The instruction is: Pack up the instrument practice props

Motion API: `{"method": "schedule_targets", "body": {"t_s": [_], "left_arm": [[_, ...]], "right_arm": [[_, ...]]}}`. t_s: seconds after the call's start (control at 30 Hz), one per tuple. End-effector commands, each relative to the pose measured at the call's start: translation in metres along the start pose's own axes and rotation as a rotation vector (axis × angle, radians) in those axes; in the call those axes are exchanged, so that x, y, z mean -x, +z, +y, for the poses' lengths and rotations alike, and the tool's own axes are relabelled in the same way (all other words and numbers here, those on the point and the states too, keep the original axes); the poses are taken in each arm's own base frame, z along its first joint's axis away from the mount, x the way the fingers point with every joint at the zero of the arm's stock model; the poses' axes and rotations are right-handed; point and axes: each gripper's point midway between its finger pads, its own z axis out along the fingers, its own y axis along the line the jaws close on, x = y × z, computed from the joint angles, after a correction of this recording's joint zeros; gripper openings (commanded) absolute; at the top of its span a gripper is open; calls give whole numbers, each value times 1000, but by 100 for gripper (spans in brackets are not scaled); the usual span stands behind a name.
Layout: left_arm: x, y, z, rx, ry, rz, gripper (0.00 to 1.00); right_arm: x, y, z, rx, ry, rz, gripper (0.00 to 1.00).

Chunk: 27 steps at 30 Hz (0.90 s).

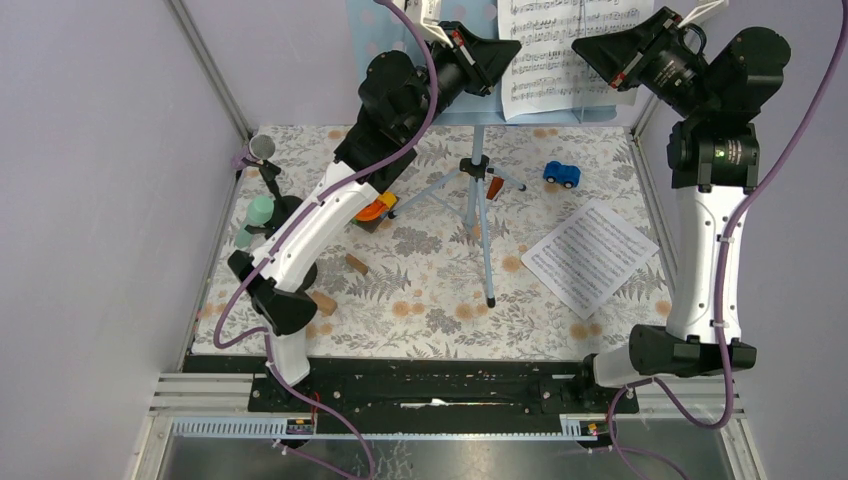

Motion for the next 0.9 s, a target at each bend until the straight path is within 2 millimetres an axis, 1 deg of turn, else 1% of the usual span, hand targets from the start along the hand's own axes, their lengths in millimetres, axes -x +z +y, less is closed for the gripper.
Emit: {"method": "schedule_targets", "body": {"t_s": [0.0,0.13,0.37,0.43,0.47,0.57,0.7,0.87], "left_arm": [[42,-14,-15,-6,34,-97,0],[53,-24,-14,29,62,-120,0],[73,-45,-12,82,133,-151,0],[77,-52,-10,103,150,-147,0],[75,-53,-9,111,157,-141,0],[81,-63,-5,151,174,-145,0],[94,-83,4,235,205,-163,0],[112,-111,-1,269,241,-176,0]], "right_arm": [[18,-16,39,72,-124,-94,0],[17,-16,34,53,-122,-101,0],[18,-18,34,46,-134,-110,0],[17,-19,34,43,-138,-113,0],[17,-19,34,43,-140,-113,0],[17,-20,34,39,-146,-120,0],[14,-20,31,35,-145,-118,0],[13,-18,28,32,-137,-114,0]]}}
